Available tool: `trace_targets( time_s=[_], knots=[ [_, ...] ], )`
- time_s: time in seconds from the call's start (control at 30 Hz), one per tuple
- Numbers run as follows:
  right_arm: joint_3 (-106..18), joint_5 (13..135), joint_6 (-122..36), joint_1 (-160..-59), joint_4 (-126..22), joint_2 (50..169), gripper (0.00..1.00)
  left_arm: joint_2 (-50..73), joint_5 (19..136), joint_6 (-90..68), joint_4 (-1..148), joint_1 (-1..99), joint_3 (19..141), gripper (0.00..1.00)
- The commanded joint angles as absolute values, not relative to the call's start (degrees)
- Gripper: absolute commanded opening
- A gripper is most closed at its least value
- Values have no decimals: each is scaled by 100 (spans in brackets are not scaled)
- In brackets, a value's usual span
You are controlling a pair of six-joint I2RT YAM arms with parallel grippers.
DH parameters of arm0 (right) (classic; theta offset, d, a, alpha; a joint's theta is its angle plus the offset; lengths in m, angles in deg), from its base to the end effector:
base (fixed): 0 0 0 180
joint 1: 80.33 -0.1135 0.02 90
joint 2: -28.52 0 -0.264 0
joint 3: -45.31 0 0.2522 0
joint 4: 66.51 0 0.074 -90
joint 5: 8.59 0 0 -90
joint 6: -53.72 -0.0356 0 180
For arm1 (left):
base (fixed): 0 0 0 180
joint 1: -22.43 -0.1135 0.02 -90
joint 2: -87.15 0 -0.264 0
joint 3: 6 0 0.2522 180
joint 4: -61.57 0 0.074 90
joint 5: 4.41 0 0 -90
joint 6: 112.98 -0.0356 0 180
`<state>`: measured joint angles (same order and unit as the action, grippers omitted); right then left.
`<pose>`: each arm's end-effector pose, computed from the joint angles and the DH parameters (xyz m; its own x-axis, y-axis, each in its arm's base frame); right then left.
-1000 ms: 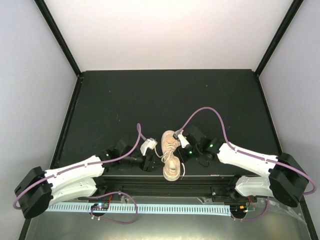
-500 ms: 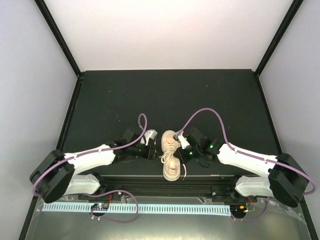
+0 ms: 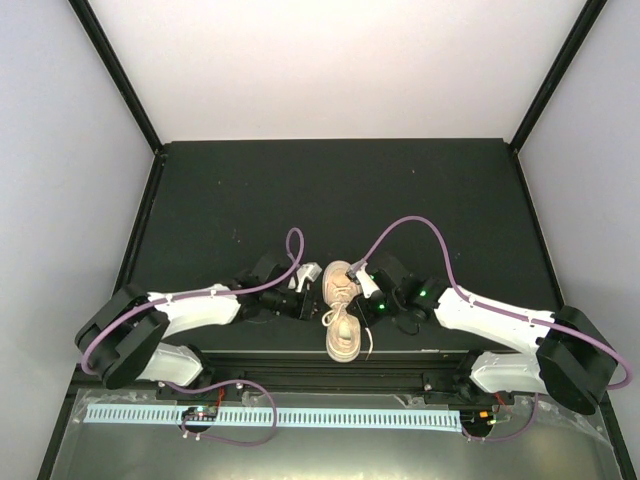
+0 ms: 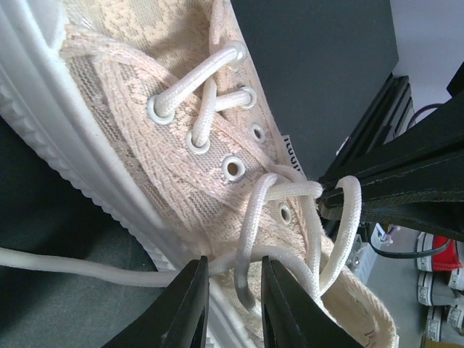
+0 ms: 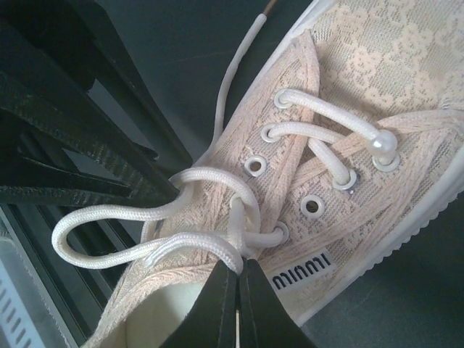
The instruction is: Tie the shoes
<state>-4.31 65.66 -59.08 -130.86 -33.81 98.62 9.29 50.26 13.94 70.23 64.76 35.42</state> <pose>0.1396 0.1847 0.1868 -0.7971 -0.3813 -0.4683 -0.5831 0.6877 0.4326 0.1636 -0.1769 0.1488 -0.9299 0.1842 -0.3183 0.3659 0.5490 -0.7515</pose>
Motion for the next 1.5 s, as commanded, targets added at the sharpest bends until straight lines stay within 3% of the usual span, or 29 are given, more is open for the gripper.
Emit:
trace_targets(
  time_s=[0.0,0.2,0.7,1.1,1.47],
  knots=[
    [-387,6499,-5877,-13073,-3509,9820,2,845,4762,1404,6750,6449,3765,22],
    [-410,6569,-5887,-13075,-3456,9743,2,844,4717,1372,6714,6454,3739,2],
    [-995,6910,-5447,-13071,-3026,9964,2,1253,5176,1193,6739,6454,3744,1],
    [-1474,6428,-5180,-13077,-3361,10647,2,1173,5236,962,6638,6453,3782,2],
    [-823,6081,-5397,-13071,-3951,10700,2,1106,5338,989,6441,6450,3764,2]
  ],
)
